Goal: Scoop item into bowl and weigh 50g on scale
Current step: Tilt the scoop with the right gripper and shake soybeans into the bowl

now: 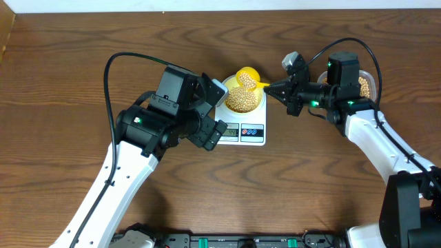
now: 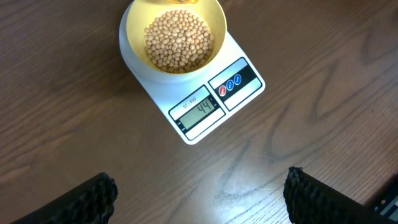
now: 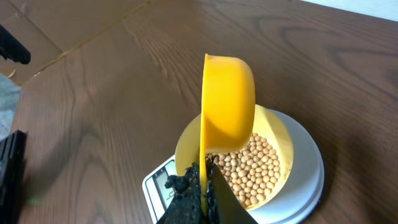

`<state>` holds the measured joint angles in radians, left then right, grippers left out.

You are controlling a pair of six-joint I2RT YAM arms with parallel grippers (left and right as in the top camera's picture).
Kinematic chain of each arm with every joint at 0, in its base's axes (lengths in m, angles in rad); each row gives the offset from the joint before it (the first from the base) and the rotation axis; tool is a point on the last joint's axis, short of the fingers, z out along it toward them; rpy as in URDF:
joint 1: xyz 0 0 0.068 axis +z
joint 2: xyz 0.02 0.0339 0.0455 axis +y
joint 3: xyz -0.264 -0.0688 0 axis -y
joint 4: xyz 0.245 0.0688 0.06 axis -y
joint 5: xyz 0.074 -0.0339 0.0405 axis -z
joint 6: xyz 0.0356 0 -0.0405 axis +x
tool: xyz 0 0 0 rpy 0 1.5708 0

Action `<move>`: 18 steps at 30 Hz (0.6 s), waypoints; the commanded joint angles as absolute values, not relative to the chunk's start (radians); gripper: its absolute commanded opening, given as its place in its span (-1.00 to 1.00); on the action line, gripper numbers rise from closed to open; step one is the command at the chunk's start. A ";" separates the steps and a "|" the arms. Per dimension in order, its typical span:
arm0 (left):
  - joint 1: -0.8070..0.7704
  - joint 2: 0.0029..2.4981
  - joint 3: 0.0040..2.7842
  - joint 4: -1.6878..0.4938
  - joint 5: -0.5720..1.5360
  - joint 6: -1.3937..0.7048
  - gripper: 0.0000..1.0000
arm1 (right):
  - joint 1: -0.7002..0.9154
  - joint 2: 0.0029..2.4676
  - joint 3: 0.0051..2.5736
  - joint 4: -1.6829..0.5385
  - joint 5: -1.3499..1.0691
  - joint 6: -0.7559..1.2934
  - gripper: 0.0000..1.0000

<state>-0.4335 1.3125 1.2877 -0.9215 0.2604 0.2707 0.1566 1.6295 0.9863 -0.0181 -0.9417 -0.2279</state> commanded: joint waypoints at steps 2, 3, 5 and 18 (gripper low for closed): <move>-0.430 1.304 1.286 -0.927 0.265 0.287 0.77 | 0.165 1.639 0.984 -0.018 -0.945 -0.291 -0.98; -0.430 1.304 1.286 -0.927 0.265 0.287 0.76 | 0.165 1.639 0.984 -0.017 -0.945 -0.296 -0.98; -0.430 1.304 1.286 -0.927 0.265 0.287 0.76 | 0.165 1.639 0.984 -0.017 -0.944 -0.297 -0.98; -0.430 1.304 1.286 -0.927 0.265 0.287 0.76 | 0.167 1.639 0.984 -0.018 -0.983 -0.287 -0.98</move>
